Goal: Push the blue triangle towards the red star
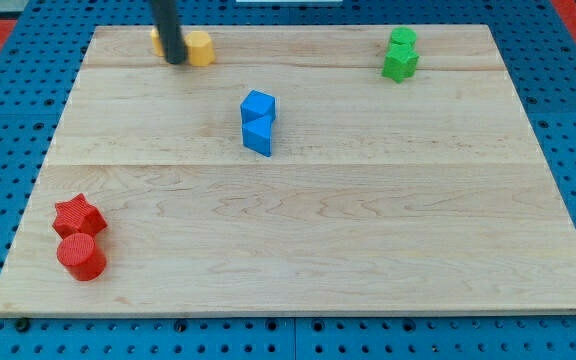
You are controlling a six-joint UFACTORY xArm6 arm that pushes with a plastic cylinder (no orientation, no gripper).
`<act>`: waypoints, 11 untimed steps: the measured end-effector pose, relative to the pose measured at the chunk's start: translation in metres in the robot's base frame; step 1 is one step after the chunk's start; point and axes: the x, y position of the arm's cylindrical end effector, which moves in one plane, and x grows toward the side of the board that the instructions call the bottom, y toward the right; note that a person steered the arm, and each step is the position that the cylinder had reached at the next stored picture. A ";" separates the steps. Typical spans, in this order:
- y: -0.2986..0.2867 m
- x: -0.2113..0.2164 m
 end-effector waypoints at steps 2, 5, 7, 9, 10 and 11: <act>0.084 0.004; 0.173 0.029; 0.056 0.128; 0.073 0.112; 0.115 0.116; 0.093 0.168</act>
